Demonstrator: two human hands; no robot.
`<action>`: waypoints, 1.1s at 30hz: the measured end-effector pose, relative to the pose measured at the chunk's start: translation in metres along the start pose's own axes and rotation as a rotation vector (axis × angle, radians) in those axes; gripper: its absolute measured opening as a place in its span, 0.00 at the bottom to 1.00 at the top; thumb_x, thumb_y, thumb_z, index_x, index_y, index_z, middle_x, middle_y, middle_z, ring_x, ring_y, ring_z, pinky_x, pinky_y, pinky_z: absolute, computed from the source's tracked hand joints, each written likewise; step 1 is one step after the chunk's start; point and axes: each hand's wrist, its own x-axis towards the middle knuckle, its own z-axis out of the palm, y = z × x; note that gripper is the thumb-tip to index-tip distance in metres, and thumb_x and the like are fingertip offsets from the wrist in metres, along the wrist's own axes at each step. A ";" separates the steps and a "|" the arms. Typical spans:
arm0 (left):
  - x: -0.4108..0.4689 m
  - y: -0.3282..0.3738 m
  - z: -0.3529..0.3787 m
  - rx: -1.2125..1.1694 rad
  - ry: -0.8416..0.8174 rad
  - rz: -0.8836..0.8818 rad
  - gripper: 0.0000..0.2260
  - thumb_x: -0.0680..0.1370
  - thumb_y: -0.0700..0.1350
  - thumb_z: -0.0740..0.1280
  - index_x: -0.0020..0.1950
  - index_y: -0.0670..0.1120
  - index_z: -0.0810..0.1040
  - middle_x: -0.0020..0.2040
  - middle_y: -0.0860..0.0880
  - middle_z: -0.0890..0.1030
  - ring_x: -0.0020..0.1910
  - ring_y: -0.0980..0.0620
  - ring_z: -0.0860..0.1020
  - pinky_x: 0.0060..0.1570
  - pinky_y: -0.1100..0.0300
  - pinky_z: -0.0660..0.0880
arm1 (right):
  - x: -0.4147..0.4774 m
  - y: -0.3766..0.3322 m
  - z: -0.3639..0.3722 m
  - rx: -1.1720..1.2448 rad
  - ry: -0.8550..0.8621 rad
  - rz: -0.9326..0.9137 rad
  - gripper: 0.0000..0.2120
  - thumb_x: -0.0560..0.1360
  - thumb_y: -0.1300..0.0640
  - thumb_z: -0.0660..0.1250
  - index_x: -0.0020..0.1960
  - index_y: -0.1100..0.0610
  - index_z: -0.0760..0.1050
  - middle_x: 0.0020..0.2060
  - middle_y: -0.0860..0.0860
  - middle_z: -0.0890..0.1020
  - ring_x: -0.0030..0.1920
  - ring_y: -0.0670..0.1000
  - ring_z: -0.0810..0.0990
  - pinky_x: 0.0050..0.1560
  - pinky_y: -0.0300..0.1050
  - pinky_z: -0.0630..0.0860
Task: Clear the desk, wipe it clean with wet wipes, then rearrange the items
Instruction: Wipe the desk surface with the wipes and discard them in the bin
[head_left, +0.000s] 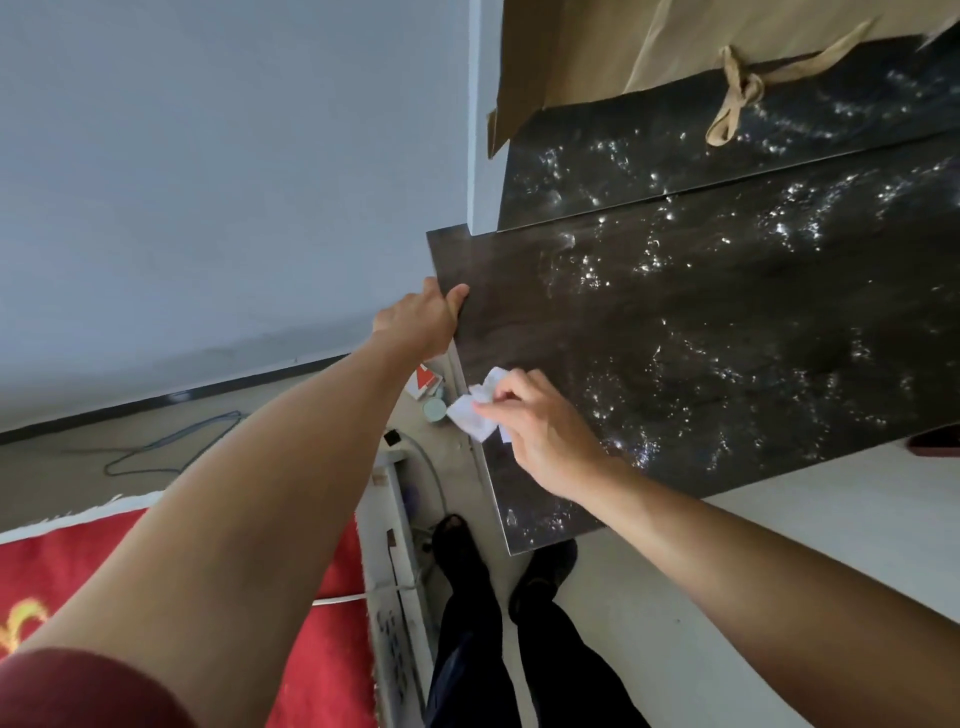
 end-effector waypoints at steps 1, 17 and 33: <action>-0.001 0.001 0.001 -0.010 -0.002 -0.001 0.27 0.80 0.63 0.43 0.62 0.44 0.66 0.57 0.39 0.77 0.56 0.38 0.75 0.46 0.49 0.66 | -0.019 -0.001 0.005 0.010 -0.036 -0.042 0.18 0.70 0.73 0.62 0.53 0.58 0.81 0.48 0.54 0.77 0.44 0.55 0.72 0.47 0.48 0.74; -0.037 0.024 0.022 -0.358 0.017 -0.180 0.25 0.81 0.60 0.45 0.60 0.41 0.68 0.59 0.37 0.76 0.57 0.36 0.74 0.49 0.48 0.68 | -0.105 -0.020 -0.008 -0.070 0.187 0.141 0.11 0.66 0.72 0.67 0.43 0.58 0.79 0.44 0.52 0.79 0.45 0.54 0.76 0.38 0.41 0.76; -0.067 0.055 0.053 -0.621 0.213 -0.415 0.22 0.82 0.57 0.43 0.58 0.42 0.66 0.59 0.38 0.75 0.55 0.36 0.74 0.46 0.50 0.63 | -0.134 0.084 -0.085 -0.082 0.547 0.530 0.20 0.70 0.75 0.64 0.58 0.59 0.78 0.48 0.59 0.75 0.48 0.58 0.77 0.44 0.49 0.78</action>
